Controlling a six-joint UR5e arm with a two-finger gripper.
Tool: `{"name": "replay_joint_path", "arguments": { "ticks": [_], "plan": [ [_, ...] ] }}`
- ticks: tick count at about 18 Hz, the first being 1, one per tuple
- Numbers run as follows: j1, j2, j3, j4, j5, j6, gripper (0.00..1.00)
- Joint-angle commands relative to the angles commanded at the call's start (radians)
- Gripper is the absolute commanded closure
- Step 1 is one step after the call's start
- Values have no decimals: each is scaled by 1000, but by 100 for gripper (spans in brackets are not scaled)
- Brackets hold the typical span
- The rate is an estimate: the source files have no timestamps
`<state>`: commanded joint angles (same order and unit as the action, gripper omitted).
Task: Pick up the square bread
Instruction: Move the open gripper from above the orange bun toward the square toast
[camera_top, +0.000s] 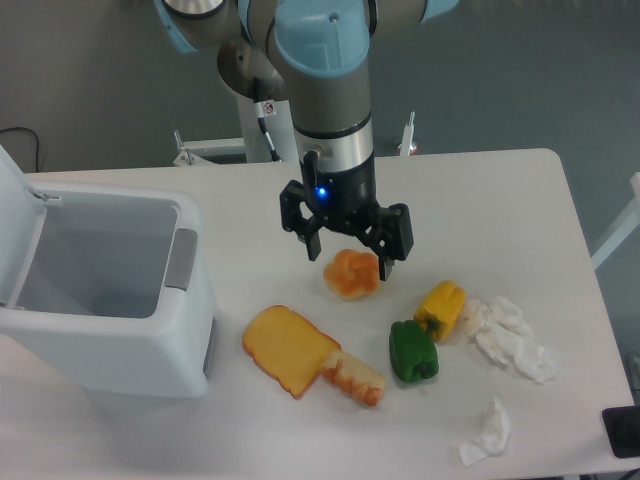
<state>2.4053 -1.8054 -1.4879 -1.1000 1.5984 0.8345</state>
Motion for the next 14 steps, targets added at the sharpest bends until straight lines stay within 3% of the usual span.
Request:
{"name": "replay_joint_path", "arguments": {
  "ticks": [9,14],
  "plan": [
    [-3,-41,-37,3,3,-129,0],
    [-3,-101,-37,3,3,-256,0]
  ]
}}
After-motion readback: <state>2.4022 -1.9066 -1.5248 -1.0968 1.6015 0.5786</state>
